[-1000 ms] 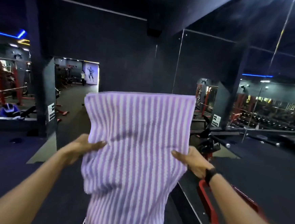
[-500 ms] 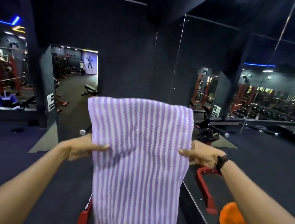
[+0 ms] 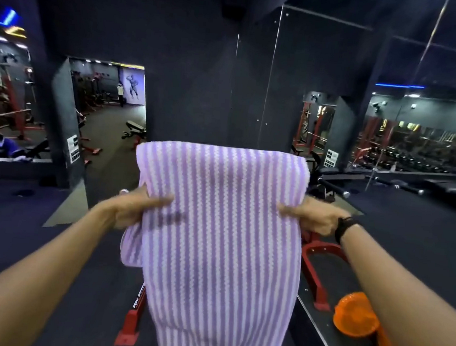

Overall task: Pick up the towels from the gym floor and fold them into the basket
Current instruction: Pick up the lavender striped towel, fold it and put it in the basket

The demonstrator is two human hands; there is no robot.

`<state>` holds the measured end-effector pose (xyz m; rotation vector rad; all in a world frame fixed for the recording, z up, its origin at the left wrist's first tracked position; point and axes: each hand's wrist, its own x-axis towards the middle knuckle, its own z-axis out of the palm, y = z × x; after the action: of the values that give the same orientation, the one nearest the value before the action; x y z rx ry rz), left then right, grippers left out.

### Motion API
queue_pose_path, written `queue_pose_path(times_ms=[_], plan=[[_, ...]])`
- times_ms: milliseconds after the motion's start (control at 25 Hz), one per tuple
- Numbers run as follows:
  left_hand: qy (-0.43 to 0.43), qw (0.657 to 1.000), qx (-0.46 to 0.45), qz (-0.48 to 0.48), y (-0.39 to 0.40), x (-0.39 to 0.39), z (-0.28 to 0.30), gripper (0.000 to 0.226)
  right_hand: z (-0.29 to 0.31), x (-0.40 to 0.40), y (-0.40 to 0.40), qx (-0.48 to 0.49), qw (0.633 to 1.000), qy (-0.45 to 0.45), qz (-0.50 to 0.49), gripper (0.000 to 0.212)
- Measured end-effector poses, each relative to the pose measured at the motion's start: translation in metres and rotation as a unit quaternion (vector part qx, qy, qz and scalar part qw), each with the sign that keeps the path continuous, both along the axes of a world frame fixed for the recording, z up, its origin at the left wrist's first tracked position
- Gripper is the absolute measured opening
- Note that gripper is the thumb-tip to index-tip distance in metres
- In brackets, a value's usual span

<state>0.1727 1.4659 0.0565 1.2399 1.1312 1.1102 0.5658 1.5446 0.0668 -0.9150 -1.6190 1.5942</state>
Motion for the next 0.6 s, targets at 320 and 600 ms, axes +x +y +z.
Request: queue_pose_path(times_ms=[320,600], plan=[[0.075,0.994,-0.078,0.011,-0.007,0.004,0.001,0.107,-0.014,-0.01,-0.003,-0.001,0.995,-0.052,-0.082,0.056],[0.176,0.984,0.01,-0.022,-0.005,-0.004,0.028,0.093,0.015,0.003,-0.003,0.029,0.993,-0.112,-0.034,0.081]])
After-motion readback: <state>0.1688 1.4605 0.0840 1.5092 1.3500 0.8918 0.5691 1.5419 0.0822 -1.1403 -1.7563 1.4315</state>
